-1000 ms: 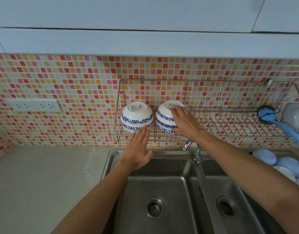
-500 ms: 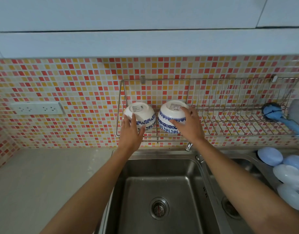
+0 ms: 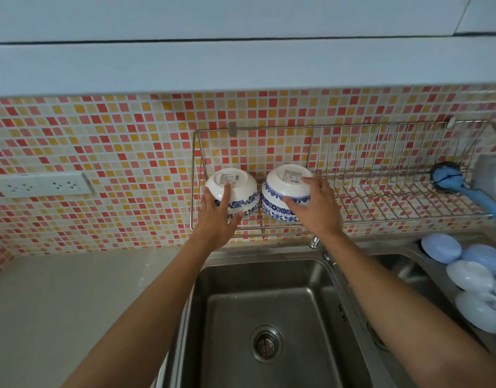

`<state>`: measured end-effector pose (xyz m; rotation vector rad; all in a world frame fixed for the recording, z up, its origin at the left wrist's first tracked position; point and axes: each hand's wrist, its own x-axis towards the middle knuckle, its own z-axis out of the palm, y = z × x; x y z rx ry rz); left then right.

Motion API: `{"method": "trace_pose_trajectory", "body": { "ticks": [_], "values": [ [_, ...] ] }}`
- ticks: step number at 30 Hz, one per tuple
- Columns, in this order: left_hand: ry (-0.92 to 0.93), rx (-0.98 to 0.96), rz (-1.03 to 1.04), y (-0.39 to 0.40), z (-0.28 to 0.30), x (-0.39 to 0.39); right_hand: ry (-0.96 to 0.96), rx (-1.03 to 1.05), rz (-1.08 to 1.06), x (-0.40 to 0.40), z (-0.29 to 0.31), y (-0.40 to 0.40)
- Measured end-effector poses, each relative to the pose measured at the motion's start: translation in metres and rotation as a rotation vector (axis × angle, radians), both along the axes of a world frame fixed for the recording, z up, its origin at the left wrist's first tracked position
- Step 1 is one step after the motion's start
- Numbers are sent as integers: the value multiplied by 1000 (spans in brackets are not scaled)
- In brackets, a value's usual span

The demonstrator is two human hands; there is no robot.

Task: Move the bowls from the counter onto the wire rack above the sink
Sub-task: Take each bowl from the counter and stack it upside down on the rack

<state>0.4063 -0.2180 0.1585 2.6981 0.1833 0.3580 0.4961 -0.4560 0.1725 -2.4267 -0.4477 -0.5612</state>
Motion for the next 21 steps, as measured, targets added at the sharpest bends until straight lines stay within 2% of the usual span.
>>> {"method": "trace_pose_trajectory", "body": {
  "ticks": [7,11,16,21],
  "values": [
    [-34,21,9,0,-5,0,28,-73,-36,-4,2,4],
    [-51,59,65,-6,-2,-3,-20,-194,-55,-12,4,6],
    [5,137,30,-10,11,-13,63,-365,-60,-20,7,8],
    [74,126,-7,-15,25,-33,127,-462,-36,-37,18,8]
  ]
}}
